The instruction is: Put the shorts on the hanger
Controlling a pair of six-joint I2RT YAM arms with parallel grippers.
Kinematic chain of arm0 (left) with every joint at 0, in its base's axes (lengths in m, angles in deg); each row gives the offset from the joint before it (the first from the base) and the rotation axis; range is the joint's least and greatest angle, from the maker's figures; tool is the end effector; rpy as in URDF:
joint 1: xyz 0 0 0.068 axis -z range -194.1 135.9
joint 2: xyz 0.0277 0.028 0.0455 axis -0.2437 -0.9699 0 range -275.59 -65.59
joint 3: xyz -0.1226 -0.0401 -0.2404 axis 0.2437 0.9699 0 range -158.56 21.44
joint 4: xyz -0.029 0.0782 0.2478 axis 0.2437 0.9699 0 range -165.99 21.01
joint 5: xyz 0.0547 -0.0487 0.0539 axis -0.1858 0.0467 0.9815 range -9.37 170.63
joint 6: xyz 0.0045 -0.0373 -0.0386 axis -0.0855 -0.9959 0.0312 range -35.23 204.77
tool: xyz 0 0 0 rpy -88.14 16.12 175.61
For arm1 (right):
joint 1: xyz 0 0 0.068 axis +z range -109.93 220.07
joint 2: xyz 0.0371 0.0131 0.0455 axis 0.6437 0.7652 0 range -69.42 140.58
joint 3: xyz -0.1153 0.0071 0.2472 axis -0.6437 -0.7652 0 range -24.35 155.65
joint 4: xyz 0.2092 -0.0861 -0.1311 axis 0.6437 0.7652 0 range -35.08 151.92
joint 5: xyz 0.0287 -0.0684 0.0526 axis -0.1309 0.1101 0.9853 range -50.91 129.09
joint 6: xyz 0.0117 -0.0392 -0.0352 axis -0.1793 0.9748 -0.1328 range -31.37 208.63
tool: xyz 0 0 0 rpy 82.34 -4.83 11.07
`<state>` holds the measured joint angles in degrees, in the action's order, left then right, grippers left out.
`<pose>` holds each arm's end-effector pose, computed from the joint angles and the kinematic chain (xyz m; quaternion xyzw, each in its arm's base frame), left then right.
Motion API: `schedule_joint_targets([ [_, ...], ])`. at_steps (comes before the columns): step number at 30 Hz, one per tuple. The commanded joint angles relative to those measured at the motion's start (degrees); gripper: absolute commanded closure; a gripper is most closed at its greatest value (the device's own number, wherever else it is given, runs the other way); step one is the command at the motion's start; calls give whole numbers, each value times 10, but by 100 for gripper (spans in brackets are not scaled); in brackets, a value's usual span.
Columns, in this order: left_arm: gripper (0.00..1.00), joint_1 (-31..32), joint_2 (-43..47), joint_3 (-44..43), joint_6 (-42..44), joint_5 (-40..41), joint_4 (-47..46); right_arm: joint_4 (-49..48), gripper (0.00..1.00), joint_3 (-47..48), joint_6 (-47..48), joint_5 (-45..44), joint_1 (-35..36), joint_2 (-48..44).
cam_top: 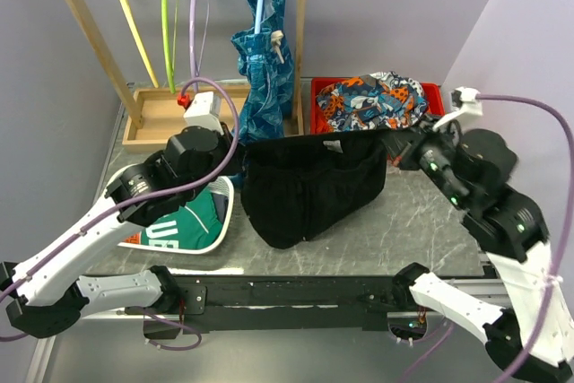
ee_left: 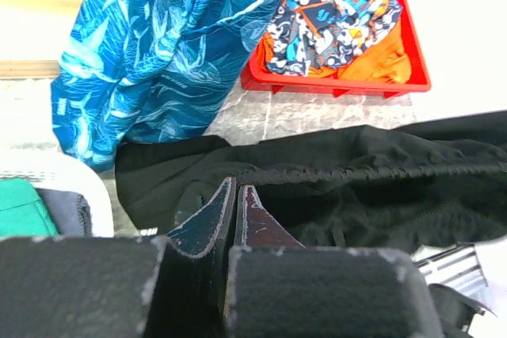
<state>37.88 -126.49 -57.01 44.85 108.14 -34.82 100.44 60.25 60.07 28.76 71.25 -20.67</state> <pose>0.1386 -0.1505 0.4330 -0.0440 0.8220 -0.2439 0.5127 0.1033 0.0551 0.4858 0.0406 0.7622 0.2603 0.5913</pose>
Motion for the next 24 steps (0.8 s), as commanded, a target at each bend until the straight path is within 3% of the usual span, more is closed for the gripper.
schedule_joint_targets([
  [1,99,-8,11,28,-12,67,59,27,100,-17,13,-10,-15,-17],
  [3,99,-9,18,67,-35,62,46,19,100,-118,-11,-31,-16,-15],
  [9,97,-12,59,287,-67,-23,-119,-104,100,-403,-62,-9,-32,-24],
  [12,92,-13,53,352,-75,-53,-170,-136,100,-458,-64,8,-32,1],
  [14,80,-13,45,370,-75,-65,-179,-146,97,-471,-64,17,-32,13],
  [18,61,-13,52,348,-73,-66,-152,-160,78,-484,-66,22,-32,13],
  [19,52,-13,67,331,-70,-67,-144,-162,67,-485,-66,25,-32,13],
  [21,46,-13,87,312,-57,-84,-125,-168,55,-486,-66,31,-32,13],
  [24,38,-12,134,262,-28,-129,-119,-173,46,-482,-64,56,-31,8],
])
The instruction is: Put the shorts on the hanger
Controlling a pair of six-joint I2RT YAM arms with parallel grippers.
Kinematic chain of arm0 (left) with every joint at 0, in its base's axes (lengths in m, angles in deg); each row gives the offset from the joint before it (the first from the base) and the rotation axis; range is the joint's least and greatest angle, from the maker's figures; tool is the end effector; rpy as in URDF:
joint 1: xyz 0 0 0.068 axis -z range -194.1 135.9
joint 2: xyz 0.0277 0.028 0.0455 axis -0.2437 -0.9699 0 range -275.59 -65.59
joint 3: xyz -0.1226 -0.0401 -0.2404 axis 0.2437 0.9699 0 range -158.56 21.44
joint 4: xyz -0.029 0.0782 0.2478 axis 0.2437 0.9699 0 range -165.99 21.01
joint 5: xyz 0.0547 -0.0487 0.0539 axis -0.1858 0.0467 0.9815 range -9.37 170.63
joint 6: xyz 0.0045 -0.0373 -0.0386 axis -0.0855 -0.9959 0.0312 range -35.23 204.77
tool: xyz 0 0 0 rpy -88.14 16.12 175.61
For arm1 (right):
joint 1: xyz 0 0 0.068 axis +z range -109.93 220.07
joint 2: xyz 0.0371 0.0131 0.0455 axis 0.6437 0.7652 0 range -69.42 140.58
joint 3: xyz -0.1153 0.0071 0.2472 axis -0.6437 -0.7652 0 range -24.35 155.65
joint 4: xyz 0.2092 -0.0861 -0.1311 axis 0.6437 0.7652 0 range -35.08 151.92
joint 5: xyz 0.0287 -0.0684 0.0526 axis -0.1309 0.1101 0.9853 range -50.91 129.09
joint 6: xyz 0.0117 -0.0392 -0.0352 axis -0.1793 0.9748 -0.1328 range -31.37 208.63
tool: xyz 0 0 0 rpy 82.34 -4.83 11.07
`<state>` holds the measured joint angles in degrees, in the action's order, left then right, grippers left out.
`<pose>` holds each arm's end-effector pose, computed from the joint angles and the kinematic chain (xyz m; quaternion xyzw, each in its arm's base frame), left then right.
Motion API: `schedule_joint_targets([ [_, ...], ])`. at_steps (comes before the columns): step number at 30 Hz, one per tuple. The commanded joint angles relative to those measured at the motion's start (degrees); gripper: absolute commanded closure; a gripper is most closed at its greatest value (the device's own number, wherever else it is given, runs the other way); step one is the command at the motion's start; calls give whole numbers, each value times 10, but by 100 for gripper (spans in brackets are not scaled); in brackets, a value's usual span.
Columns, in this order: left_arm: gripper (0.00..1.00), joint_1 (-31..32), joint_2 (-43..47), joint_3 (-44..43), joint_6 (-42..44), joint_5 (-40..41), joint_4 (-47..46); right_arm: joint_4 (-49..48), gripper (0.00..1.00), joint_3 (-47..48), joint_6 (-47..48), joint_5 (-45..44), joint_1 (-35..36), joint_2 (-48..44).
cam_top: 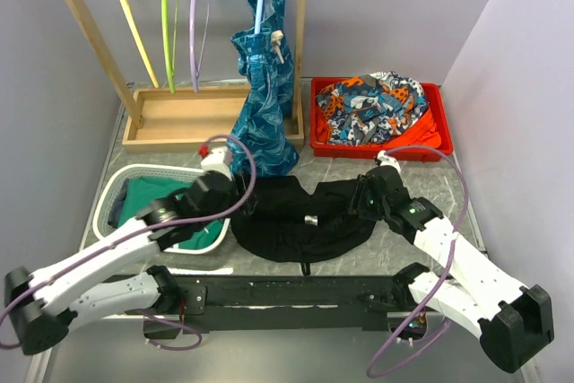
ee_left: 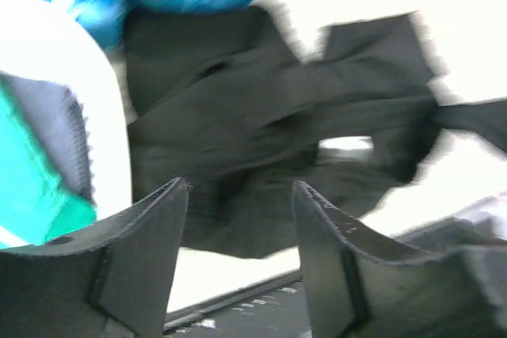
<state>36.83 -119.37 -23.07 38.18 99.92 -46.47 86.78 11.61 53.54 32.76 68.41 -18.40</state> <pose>0.1348 -0.1474 0.2788 -0.0387 0.8911 -0.2208 0.3945 0.1610 0.0824 0.2331 0.0749 0.9259 0.1490 0.3389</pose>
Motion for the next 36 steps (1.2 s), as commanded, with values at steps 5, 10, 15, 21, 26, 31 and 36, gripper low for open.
schedule_joint_targets([
  [5,30,-2,68,-255,80,-22,46,-39,35,11,-2,45,-2,-42],
  [10,30,-6,-48,-485,127,175,118,-33,25,17,-7,43,-1,-55],
  [15,29,-73,-132,-618,206,190,78,-40,23,13,-8,48,-1,-48],
  [21,34,-191,-251,-724,257,108,66,-36,23,18,0,51,1,-41],
  [26,38,-251,-329,-782,270,73,77,-32,23,24,4,52,1,-39],
  [31,42,-264,-366,-800,286,85,69,-32,23,28,9,51,1,-38],
  [36,42,-274,-391,-799,297,83,70,-38,23,27,11,53,1,-31],
])
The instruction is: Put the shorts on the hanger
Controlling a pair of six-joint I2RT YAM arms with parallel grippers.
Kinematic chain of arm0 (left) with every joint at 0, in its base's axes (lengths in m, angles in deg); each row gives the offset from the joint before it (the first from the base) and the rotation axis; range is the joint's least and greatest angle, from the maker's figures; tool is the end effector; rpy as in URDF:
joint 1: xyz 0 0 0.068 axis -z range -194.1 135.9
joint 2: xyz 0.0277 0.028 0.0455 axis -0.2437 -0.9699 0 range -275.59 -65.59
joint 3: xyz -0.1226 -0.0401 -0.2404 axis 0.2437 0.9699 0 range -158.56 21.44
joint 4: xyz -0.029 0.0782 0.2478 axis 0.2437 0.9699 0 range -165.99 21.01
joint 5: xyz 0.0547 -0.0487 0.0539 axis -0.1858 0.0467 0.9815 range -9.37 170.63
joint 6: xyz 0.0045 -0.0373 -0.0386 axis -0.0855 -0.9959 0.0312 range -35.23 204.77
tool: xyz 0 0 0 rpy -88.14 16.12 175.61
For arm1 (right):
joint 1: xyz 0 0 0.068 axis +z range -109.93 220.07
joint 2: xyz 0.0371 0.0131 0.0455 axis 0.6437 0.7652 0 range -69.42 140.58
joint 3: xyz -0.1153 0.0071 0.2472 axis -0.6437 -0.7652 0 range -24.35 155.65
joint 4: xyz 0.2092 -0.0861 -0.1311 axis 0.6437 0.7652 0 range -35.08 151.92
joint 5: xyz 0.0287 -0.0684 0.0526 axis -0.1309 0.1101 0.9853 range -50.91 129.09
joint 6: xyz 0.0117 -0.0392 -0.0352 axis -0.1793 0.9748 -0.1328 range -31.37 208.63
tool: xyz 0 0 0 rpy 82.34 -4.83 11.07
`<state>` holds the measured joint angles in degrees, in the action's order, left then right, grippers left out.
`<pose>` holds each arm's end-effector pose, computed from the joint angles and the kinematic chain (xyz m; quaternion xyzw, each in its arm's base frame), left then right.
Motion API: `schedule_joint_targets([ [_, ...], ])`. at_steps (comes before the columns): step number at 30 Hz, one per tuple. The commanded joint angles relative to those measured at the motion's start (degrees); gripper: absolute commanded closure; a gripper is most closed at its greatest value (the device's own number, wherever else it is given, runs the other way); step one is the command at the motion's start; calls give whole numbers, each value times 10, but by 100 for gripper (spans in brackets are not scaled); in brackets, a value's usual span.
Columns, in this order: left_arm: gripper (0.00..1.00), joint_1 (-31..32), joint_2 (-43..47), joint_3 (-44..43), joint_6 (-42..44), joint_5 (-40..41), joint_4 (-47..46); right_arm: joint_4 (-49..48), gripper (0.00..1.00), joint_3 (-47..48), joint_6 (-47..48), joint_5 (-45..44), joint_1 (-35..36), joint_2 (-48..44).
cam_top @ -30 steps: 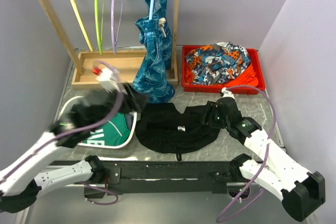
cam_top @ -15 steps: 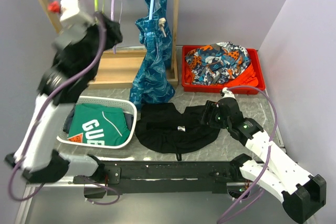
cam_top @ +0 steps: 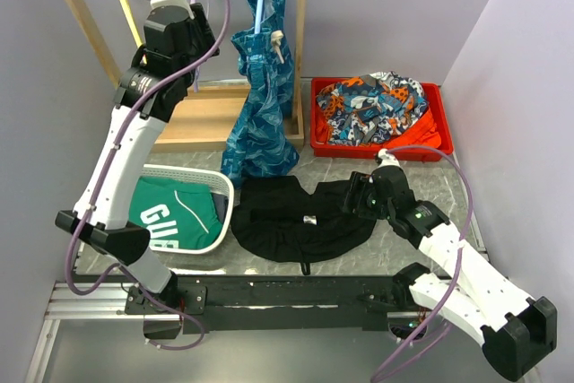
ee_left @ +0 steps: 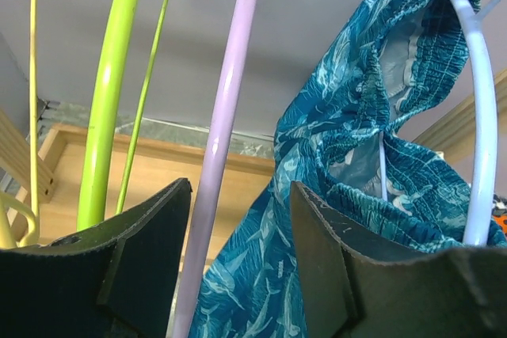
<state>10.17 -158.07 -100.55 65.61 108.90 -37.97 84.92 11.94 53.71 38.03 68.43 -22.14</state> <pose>0.2981 -0.1159 0.5346 -0.1265 0.7410 -0.0624 0.6565 0.1548 0.0828 0.2478 0.0559 0.9082 0.2104 0.3575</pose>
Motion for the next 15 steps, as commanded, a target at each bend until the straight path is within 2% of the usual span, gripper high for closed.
schedule_joint_targets([
  [1,42,-11,-4,-19,23,-2,-18,-21,23,23,9,1,0,8],
  [3,45,-13,-8,-3,23,5,-31,-26,23,21,9,4,0,11],
  [9,43,-14,-5,37,31,9,-65,-31,23,17,12,5,0,18],
  [15,43,-14,-11,54,19,9,-59,-30,23,19,15,4,1,20],
])
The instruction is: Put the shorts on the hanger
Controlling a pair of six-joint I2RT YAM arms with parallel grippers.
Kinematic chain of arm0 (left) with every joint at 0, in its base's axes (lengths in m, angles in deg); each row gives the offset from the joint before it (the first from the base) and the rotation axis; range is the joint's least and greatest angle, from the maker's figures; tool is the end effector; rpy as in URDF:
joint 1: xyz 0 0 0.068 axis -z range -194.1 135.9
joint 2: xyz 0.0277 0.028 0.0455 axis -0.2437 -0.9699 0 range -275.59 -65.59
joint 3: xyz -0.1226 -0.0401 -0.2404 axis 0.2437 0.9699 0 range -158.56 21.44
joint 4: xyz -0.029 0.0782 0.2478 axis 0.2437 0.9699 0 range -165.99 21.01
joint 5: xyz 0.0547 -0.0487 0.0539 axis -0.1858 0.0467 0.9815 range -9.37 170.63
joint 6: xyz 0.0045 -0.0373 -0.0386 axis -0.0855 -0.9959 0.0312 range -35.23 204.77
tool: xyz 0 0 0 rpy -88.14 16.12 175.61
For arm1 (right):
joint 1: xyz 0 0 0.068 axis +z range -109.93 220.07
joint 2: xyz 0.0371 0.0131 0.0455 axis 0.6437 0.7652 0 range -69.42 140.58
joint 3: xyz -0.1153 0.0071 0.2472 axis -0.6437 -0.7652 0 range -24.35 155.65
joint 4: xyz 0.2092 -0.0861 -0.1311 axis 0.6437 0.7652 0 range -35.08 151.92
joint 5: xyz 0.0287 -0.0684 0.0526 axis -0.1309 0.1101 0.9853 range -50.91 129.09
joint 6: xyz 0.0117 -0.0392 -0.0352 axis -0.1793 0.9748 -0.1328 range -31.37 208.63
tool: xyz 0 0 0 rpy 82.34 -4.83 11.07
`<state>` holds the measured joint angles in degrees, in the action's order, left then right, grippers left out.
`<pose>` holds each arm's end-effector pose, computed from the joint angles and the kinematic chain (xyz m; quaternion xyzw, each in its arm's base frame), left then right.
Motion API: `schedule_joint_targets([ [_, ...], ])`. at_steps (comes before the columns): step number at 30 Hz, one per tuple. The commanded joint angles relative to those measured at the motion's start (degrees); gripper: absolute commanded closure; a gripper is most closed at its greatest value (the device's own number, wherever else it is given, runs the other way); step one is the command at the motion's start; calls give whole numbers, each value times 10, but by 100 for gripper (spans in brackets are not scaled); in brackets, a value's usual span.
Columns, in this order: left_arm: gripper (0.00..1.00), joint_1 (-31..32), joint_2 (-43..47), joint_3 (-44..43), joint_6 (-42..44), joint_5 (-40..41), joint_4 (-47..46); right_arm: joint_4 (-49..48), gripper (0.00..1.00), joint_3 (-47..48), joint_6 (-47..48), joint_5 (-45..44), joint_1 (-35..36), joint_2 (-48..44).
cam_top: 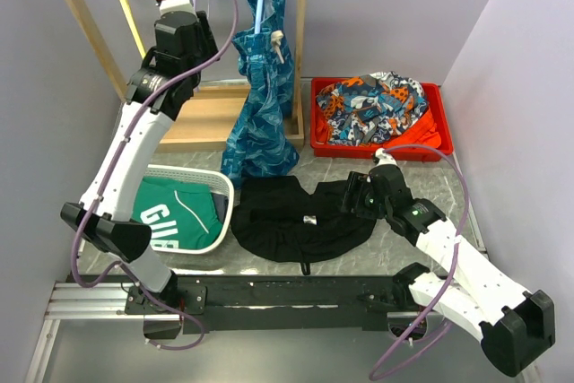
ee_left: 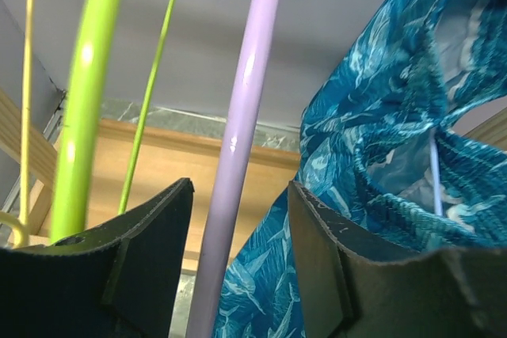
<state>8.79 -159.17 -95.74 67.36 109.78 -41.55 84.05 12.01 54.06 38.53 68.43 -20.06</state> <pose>0.3202 -0.1164 0.5103 -0.1245 0.7527 -0.0304 0.6457 0.1599 0.0860 0.2437 0.0515 0.9125 0.2080 0.3484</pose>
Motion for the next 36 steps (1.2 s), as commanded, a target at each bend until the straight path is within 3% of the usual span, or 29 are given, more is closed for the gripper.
schedule_joint_targets([
  [1,42,0,0,7,-5,6,-18,-22,23,17,12,-1,1,-1],
  [7,44,0,18,42,1,6,-38,-30,23,6,8,1,1,1],
  [16,66,0,12,35,33,30,-58,-40,24,-3,6,2,1,9],
  [23,99,0,24,35,64,16,-90,-43,24,-6,6,2,1,15],
  [36,99,0,75,73,107,-22,-136,-53,24,-5,6,4,2,23],
])
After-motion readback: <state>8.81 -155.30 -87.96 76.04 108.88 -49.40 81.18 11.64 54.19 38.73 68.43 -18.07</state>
